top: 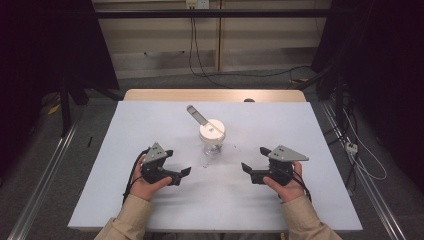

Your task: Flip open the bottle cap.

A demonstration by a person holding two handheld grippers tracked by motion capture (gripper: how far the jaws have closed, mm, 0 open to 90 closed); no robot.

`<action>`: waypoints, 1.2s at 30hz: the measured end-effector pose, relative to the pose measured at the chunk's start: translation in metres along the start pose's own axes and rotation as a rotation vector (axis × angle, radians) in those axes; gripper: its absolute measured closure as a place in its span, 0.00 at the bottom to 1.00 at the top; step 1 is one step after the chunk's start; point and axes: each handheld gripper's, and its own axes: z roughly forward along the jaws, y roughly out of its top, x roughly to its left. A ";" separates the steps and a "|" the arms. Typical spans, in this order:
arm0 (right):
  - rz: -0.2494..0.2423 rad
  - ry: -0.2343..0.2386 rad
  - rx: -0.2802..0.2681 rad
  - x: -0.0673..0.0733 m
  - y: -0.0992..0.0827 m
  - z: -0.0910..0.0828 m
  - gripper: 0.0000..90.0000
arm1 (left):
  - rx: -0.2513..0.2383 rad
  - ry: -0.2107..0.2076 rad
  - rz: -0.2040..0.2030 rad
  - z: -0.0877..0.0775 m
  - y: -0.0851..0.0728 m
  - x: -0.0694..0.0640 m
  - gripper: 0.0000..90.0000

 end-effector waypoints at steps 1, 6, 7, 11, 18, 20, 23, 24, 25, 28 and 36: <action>0.001 -0.001 0.000 0.000 -0.001 -0.002 0.13 | -0.005 -0.002 -0.017 -0.001 -0.001 0.000 0.06; -0.001 -0.007 -0.002 -0.001 -0.008 -0.013 0.12 | -0.003 0.012 -0.006 -0.011 -0.005 0.003 0.06; 0.000 -0.009 0.002 -0.001 -0.009 -0.015 0.12 | 0.000 0.012 -0.003 -0.013 -0.006 0.004 0.06; -0.002 -0.013 0.011 -0.002 -0.016 -0.021 0.11 | -0.002 0.017 -0.001 -0.019 -0.008 0.006 0.06; -0.002 -0.028 0.015 -0.005 -0.025 -0.034 0.11 | -0.010 0.022 -0.018 -0.028 -0.012 0.009 0.06; -0.004 -0.027 0.022 -0.006 -0.028 -0.036 0.11 | -0.007 0.026 -0.021 -0.030 -0.013 0.009 0.06; -0.005 -0.032 0.020 -0.006 -0.030 -0.038 0.11 | -0.002 0.031 -0.012 -0.032 -0.014 0.010 0.06; -0.005 -0.032 0.020 -0.006 -0.030 -0.039 0.11 | 0.000 0.030 -0.009 -0.033 -0.015 0.010 0.06; -0.005 -0.032 0.020 -0.007 -0.030 -0.040 0.11 | 0.005 0.029 -0.004 -0.034 -0.015 0.011 0.06; -0.007 -0.035 0.025 -0.007 -0.032 -0.042 0.11 | -0.003 0.032 -0.013 -0.038 -0.016 0.012 0.06; 0.000 -0.042 0.030 -0.010 -0.035 -0.045 0.11 | -0.005 0.045 -0.026 -0.047 -0.021 0.018 0.06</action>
